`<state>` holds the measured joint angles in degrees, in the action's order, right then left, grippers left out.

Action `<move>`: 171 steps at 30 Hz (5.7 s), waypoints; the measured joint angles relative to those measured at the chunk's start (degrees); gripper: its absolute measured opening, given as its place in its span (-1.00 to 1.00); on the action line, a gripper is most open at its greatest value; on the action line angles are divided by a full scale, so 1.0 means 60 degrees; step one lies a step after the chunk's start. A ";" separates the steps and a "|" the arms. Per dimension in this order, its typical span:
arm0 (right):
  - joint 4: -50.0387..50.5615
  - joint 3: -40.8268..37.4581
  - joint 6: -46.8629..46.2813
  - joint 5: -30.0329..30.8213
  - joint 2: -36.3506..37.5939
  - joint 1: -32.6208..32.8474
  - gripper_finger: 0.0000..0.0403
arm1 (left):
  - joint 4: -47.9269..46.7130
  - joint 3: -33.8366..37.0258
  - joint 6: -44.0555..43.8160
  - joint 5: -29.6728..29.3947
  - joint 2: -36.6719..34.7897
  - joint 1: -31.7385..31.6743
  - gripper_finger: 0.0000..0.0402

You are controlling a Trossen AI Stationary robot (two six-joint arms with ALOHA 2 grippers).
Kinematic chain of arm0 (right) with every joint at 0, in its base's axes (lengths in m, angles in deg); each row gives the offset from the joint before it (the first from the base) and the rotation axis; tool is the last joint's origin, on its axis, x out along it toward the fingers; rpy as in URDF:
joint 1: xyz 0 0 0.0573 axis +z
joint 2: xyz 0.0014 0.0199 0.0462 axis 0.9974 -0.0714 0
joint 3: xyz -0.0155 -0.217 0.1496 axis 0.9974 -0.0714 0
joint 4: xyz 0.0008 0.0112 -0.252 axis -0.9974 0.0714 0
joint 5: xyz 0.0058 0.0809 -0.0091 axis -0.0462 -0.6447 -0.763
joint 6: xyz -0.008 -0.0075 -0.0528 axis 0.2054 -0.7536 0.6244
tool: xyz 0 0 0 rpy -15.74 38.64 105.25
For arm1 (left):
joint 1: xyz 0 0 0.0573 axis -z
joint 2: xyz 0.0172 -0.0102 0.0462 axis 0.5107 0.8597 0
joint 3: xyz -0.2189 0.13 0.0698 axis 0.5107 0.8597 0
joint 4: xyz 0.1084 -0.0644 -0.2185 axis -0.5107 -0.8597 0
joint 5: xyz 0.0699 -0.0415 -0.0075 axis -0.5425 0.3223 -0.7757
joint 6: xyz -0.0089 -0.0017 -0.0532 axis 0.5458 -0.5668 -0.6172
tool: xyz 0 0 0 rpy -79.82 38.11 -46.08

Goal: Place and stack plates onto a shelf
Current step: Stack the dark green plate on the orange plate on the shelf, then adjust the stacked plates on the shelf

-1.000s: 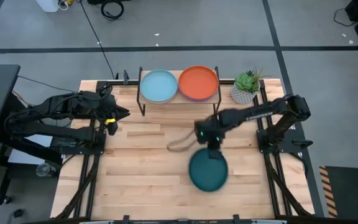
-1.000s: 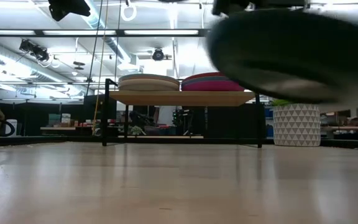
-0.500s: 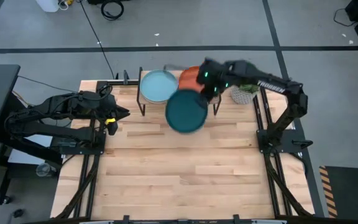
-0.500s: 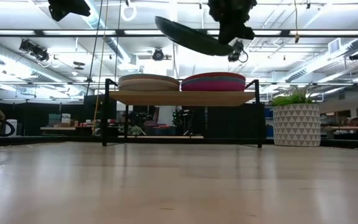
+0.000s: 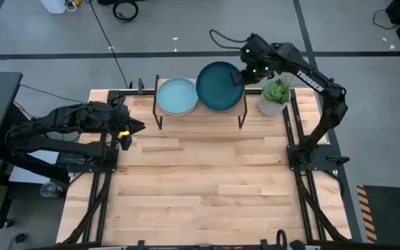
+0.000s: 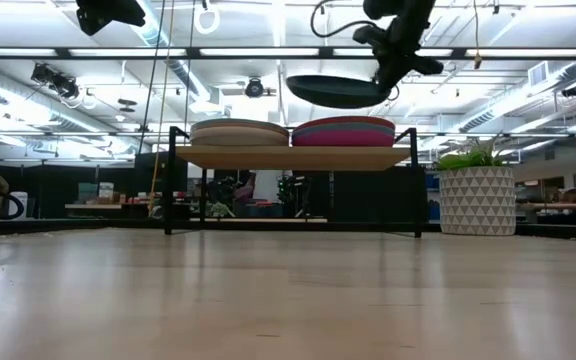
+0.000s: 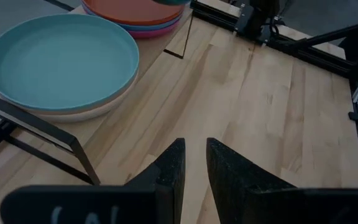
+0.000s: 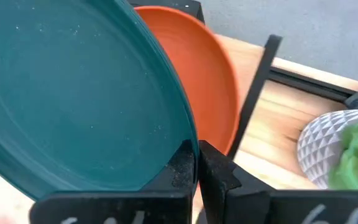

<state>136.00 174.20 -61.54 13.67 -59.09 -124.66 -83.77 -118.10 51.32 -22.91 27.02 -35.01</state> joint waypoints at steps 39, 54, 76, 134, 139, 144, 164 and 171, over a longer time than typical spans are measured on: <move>-0.0220 -0.1021 0.0979 -0.3196 0.0000 -0.1326 -0.66 | 0.0004 0.0000 0.0004 -0.0004 0.0004 -0.0002 -0.65; 0.0764 -0.0994 0.2982 -0.4294 0.0132 -0.0732 -0.66 | 0.0005 0.0000 0.0027 -0.0256 0.0004 -0.0002 -0.65; -0.1698 -0.1005 0.8613 0.0962 -0.0061 0.4434 -0.40 | 0.0627 0.0000 0.0688 -0.1195 0.0004 -0.0003 -0.65; -0.6769 -0.2535 1.0730 0.3045 -0.1475 0.4640 0.73 | 0.0780 0.0000 0.0754 -0.1158 0.0444 -0.0003 -0.65; -0.7720 -0.2543 1.1584 0.3260 -0.2054 0.4811 0.73 | 0.0783 0.0000 0.0664 -0.0969 0.0444 0.0000 -0.65; -0.8926 -0.2539 1.2367 0.3683 -0.2343 0.5028 0.73 | 0.0772 0.0000 0.0503 -0.0969 0.0443 -0.0003 -0.65; -0.9987 -0.2543 1.2399 0.4434 -0.2991 0.4797 0.73 | 0.0710 0.0000 0.0505 -0.0968 0.0444 0.0000 -0.65; -1.0000 -0.2543 1.2421 0.4833 -0.2991 0.4610 0.73 | 0.0714 0.0000 0.0503 -0.0969 0.0444 -0.0002 -0.65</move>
<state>76.00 158.94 12.99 42.67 -77.04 -97.00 -79.48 -118.10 54.33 -28.72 29.69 -35.02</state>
